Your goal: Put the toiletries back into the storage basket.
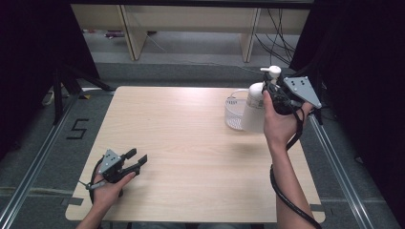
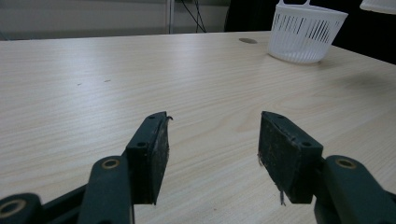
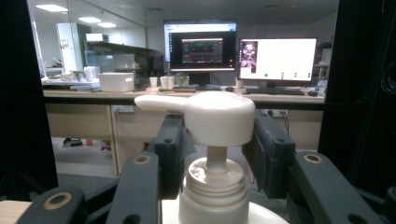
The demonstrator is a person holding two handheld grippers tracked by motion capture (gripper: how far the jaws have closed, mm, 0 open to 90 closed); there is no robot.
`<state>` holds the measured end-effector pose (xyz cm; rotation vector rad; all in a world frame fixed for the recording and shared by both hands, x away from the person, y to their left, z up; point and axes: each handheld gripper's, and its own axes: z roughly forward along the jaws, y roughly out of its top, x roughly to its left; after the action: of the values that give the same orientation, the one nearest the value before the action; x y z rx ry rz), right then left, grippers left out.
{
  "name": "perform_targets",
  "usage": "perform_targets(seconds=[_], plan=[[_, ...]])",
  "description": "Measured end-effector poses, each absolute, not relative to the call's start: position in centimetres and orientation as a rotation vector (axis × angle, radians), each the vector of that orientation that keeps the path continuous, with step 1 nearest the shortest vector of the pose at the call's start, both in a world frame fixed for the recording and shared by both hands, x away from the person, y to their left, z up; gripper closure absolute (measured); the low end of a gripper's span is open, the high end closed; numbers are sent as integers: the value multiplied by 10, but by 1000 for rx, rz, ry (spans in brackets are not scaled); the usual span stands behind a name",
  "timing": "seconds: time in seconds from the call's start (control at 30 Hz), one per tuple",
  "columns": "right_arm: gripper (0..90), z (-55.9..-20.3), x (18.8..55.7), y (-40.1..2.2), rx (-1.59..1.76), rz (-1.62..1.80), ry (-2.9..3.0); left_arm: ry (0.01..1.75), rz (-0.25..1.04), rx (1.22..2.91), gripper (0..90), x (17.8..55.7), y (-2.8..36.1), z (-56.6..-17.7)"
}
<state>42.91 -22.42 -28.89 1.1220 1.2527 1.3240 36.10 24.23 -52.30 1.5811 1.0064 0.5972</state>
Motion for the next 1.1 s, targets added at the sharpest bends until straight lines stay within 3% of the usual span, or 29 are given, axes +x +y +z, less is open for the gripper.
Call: perform_targets(seconds=[1.1], plan=[[600, -274, 452, -220, 1112, 1328, 1239, 1007, 592, 1581, 422, 361, 243, -523]])
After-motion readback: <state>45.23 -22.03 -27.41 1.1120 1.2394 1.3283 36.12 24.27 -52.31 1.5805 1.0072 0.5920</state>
